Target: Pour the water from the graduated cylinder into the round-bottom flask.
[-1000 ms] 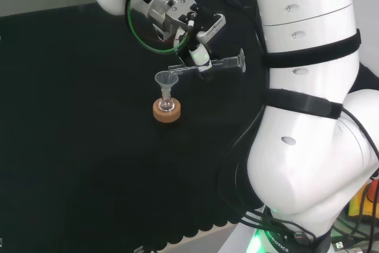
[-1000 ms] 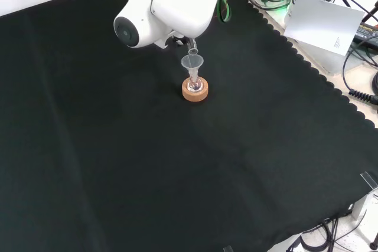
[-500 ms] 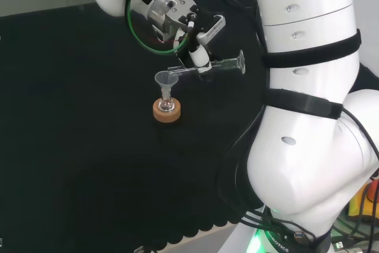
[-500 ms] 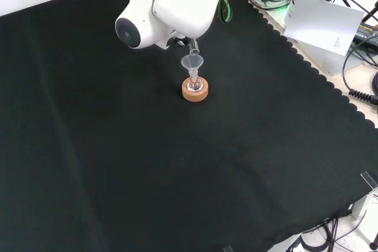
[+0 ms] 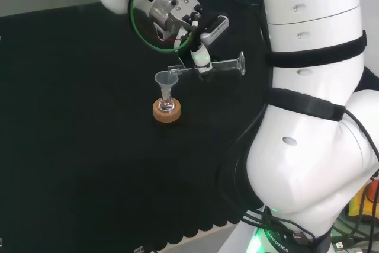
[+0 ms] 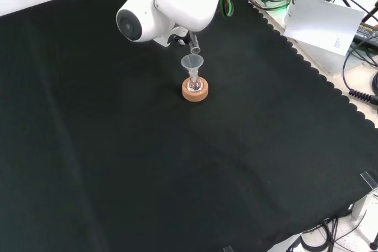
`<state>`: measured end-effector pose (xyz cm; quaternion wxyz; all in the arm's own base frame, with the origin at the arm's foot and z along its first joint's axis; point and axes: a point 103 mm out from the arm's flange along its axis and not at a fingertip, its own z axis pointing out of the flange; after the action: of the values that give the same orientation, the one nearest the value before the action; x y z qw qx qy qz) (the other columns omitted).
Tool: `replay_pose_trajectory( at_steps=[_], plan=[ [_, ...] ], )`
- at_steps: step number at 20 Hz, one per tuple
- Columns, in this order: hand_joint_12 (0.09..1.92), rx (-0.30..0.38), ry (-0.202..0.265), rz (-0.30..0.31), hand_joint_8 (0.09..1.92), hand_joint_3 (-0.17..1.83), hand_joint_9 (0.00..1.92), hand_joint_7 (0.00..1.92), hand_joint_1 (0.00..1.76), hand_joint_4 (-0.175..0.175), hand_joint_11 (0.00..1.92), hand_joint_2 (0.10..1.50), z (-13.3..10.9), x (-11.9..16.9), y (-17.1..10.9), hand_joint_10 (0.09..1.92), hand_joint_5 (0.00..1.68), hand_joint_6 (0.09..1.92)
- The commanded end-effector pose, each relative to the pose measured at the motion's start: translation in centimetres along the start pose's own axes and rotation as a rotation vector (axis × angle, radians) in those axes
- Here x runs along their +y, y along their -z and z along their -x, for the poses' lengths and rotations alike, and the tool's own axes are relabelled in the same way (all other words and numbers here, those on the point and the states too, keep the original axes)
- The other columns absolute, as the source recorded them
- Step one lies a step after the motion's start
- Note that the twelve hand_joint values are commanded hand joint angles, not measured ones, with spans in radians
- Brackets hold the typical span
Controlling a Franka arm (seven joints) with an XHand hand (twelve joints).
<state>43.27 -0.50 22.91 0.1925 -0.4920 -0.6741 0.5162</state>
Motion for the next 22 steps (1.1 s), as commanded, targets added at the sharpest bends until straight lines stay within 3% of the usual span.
replay_pose_trajectory(
  at_steps=[1,10,15,22],
  plan=[
    [0.73,0.017,0.044,0.042,0.62,-0.01,1.52,1.23,1.26,0.032,1.29,1.04,0.2,-0.3,-0.4,0.09,1.11,0.8],
    [0.72,0.077,0.122,0.146,0.62,-0.01,1.51,1.22,1.26,0.04,1.29,1.04,0.0,-0.6,-0.7,0.09,1.13,0.8],
    [0.72,0.147,0.17,0.202,0.62,-0.01,1.51,1.22,1.26,0.042,1.29,1.04,0.1,-0.6,-1.0,0.09,1.13,0.8],
    [0.72,0.243,0.206,0.34,0.62,-0.01,1.51,1.22,1.26,0.042,1.28,1.04,0.6,-0.2,-1.5,0.09,1.13,0.8]
  ],
)
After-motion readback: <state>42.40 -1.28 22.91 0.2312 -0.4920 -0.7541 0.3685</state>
